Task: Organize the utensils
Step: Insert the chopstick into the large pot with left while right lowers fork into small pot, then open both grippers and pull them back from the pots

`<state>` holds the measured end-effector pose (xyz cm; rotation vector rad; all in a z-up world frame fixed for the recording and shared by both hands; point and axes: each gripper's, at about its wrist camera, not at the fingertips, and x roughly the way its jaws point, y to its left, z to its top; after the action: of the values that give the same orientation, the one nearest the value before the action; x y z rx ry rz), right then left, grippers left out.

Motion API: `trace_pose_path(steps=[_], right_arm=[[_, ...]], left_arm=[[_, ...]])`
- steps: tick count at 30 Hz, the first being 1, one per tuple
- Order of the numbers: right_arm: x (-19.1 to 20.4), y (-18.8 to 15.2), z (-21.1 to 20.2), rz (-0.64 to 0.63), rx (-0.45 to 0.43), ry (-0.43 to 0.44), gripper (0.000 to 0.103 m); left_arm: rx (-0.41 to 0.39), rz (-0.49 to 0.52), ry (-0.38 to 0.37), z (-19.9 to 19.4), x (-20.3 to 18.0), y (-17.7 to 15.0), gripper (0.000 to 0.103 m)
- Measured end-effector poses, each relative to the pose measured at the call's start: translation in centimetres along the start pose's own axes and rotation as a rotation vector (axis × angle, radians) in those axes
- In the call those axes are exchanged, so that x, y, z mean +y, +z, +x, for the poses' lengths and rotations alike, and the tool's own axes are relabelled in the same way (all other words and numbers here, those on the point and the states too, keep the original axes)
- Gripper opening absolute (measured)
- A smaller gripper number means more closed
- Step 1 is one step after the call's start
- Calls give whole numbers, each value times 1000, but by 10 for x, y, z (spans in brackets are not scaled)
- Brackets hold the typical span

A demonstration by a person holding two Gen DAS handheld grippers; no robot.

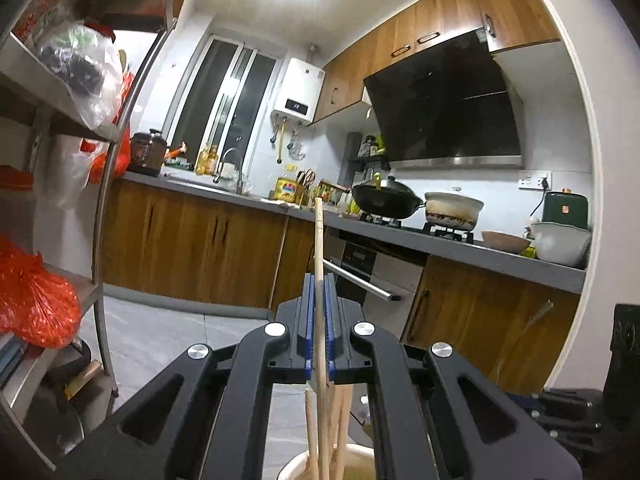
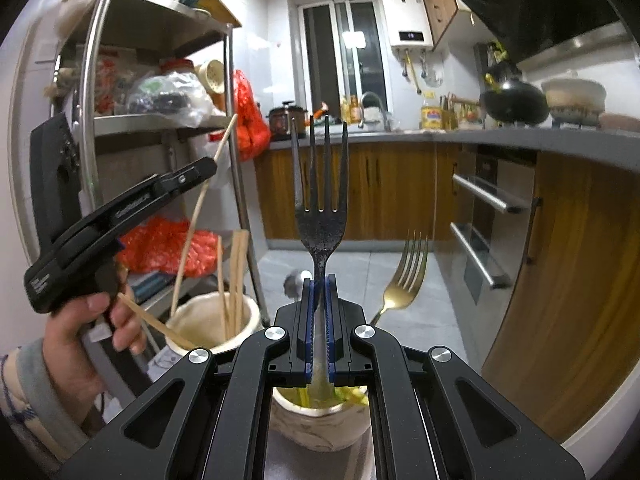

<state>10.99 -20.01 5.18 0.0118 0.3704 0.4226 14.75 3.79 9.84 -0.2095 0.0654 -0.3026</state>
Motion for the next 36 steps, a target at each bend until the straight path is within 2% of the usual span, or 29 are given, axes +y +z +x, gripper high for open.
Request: trace_pose_path(steps=[8, 17, 20, 22, 23, 26, 29, 36], right_arm=[[-2, -19, 20, 15, 96, 31, 6], [5, -27, 21, -14, 109, 24, 6], [6, -27, 23, -23, 103, 7, 6], [4, -26, 23, -21, 98, -3, 8], [4, -26, 23, -21, 96, -1, 12], [5, -26, 23, -21, 91, 3, 20], [3, -26, 21, -15, 86, 9, 28], [-1, -22, 1, -11, 51, 22, 28]], left_arm=[[102, 17, -51, -3, 9, -14, 4], [192, 35, -104, -32, 20, -25, 4], [213, 62, -105, -40, 18, -29, 8], [226, 68, -99, -43, 19, -31, 19], [229, 68, -98, -44, 19, -31, 22], [239, 71, -88, -45, 19, -32, 25], [235, 84, -75, -47, 17, -31, 31], [223, 85, -55, -63, 15, -22, 35]])
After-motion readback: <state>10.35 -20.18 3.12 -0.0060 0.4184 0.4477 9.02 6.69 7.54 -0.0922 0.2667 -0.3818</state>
